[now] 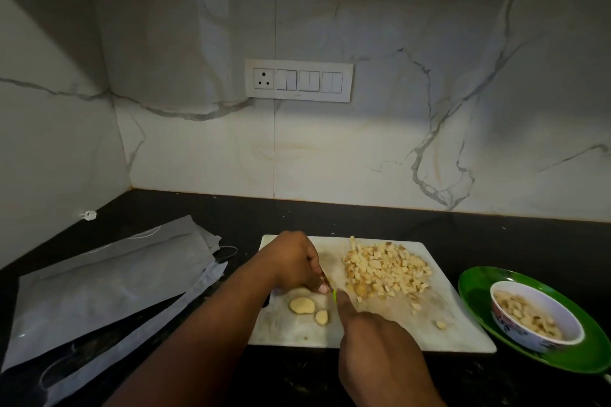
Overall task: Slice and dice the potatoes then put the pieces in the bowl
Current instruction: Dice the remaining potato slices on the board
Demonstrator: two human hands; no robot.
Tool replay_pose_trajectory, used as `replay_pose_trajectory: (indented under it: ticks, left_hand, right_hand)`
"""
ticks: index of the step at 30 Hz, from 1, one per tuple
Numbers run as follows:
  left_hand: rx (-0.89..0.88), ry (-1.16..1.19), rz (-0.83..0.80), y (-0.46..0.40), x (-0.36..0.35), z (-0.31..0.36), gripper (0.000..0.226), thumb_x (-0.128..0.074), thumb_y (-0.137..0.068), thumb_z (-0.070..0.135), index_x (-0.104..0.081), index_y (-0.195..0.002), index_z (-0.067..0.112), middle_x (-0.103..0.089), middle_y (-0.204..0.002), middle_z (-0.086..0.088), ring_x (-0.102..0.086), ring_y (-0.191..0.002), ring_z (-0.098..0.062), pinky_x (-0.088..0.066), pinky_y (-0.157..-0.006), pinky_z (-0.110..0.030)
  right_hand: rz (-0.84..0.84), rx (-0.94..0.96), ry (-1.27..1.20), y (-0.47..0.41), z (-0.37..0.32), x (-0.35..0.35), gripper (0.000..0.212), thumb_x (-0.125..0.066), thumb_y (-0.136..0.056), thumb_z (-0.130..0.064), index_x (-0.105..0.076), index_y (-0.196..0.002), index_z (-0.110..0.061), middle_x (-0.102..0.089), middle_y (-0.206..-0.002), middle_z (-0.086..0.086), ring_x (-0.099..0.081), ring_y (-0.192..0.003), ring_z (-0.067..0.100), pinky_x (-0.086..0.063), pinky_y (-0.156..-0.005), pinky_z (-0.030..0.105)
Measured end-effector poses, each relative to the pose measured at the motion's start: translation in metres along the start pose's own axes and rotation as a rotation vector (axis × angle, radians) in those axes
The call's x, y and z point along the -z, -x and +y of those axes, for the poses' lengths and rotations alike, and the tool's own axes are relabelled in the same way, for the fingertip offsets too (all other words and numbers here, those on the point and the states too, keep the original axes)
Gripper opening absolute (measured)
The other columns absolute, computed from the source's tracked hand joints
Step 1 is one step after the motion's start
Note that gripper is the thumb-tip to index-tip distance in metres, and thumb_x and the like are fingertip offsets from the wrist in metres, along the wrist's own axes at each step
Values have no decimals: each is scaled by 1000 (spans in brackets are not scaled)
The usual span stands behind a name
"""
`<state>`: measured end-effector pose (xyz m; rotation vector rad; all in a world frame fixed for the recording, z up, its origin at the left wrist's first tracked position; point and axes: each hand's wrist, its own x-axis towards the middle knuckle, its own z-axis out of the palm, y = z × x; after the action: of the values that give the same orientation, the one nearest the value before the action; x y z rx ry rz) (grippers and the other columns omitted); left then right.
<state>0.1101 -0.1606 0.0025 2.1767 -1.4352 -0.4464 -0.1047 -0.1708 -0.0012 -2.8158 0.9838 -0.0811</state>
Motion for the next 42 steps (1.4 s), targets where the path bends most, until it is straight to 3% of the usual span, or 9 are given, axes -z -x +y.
replay_pose_trajectory:
  ticks: [7,20,23,25,27,30,33,36,42]
  left_hand:
    - [52,56,3,-2,-2,-3,23,-100,-64,32,-83,-76,24,-78,-80,12,-74,-83,-7,-61,-89,-35]
    - [18,60,-28,5,-7,11,21,-98,-68,33,-81,-74,23,-78,-80,13,-72,-84,-6,-60,-87,-32]
    - [-6,54,-27,6,-8,10,22,-97,-69,35,-81,-75,22,-77,-79,14,-72,-82,-3,-60,-85,-30]
    - [-35,41,-28,9,-7,10,18,-96,-71,34,-82,-77,24,-77,-79,15,-72,-81,-2,-59,-84,-27]
    - [-68,107,-47,12,-4,7,13,-92,-77,31,-84,-82,23,-78,-82,12,-73,-83,-3,-59,-86,-27]
    - [-55,263,-61,15,0,-3,9,-83,-89,29,-85,-90,20,-80,-89,6,-75,-90,-9,-58,-90,-26]
    - [22,490,-9,14,-4,-9,12,-70,-99,12,-80,-98,8,-76,-81,-6,-71,-72,-16,-60,-78,-25]
    - [100,663,25,13,-6,-8,13,-57,-103,0,-69,-108,2,-69,-88,-15,-65,-66,-12,-57,-67,-24]
    - [133,622,105,1,-14,-14,11,-58,-103,4,-62,-111,12,-59,-72,-5,-54,-57,-12,-50,-60,-28]
  right_hand:
    - [66,70,87,8,7,-3,79,-46,-91,-23,-5,-159,-26,-65,-110,3,-62,-97,24,-41,-71,33]
    - [-10,23,57,34,28,2,77,-47,-94,-30,-6,-158,-36,-63,-125,2,-59,-113,21,-46,-93,31]
    - [-65,-50,23,50,32,2,62,-38,-99,-29,-15,-156,-40,-63,-128,6,-62,-114,23,-49,-95,34]
    - [-24,-133,35,51,32,-2,57,-26,-101,-32,-9,-150,-56,-62,-125,-1,-63,-111,15,-51,-90,25]
    - [19,-213,-5,53,33,0,58,-22,-100,-39,4,-146,-63,-55,-138,-11,-56,-121,4,-44,-96,14]
    - [156,-91,-232,55,41,2,63,-39,-100,-41,-8,-152,-55,-48,-148,-14,-45,-135,8,-31,-106,13]
    - [254,12,-277,46,43,0,63,-39,-97,-39,-14,-154,-50,-65,-127,-10,-59,-116,13,-48,-97,25]
    - [266,47,-229,30,26,-2,63,-37,-99,-39,-12,-156,-43,-69,-109,-2,-63,-99,17,-50,-85,32]
    - [147,35,-104,20,9,-13,68,-38,-97,-39,-7,-158,-39,-68,-111,-2,-64,-99,19,-50,-83,32]
